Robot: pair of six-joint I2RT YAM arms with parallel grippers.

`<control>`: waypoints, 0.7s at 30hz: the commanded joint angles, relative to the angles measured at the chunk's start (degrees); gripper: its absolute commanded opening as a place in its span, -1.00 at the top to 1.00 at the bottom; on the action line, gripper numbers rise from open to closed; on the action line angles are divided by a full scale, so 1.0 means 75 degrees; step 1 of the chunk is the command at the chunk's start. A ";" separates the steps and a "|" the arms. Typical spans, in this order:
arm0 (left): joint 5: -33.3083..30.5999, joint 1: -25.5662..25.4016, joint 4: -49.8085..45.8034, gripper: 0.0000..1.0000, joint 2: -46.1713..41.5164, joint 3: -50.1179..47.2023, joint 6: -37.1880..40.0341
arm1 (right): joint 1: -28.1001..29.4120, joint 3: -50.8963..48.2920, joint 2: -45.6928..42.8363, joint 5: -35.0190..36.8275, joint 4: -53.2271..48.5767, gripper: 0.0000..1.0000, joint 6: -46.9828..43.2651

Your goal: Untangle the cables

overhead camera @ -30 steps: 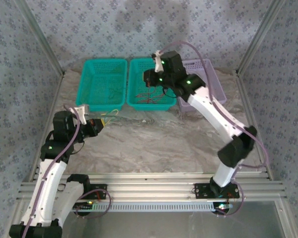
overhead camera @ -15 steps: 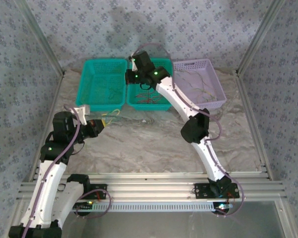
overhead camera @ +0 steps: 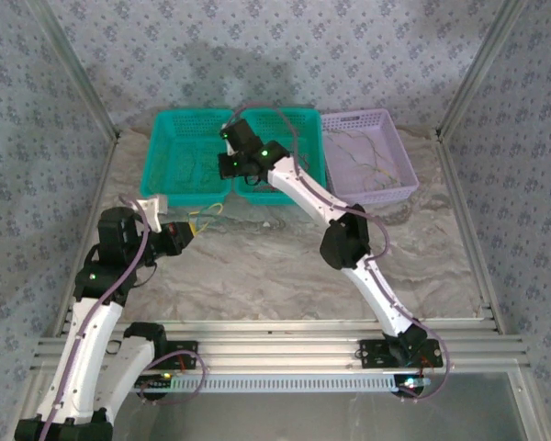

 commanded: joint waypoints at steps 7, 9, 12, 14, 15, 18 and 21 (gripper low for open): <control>0.0044 -0.0043 0.0180 1.00 -0.0109 0.0054 0.0194 | 0.0179 0.0447 0.0645 0.0068 0.0024 0.97 -0.0496; 0.0040 -0.0042 0.0177 1.00 -0.0104 0.0059 0.0194 | 0.0186 0.0447 0.0706 0.0054 0.0019 0.90 -0.0530; 0.0039 -0.0042 0.0171 1.00 -0.0113 0.0065 0.0194 | 0.0208 0.0457 0.0732 0.0023 0.0020 0.73 -0.0609; 0.0034 -0.0043 0.0172 1.00 -0.0105 0.0060 0.0194 | 0.0228 0.0471 0.0727 0.0064 0.0027 0.60 -0.0686; 0.0040 -0.0042 0.0171 1.00 -0.0112 0.0062 0.0204 | 0.0231 0.0493 0.0729 0.0055 0.0031 0.50 -0.0709; 0.0021 -0.0060 0.0162 1.00 -0.0104 0.0065 0.0206 | 0.0232 0.0575 0.0683 0.0018 -0.0005 0.24 -0.0782; -0.0004 -0.0055 0.0138 1.00 -0.0103 0.0067 0.0217 | 0.0252 0.0588 0.0454 -0.0075 0.0066 0.05 -0.0928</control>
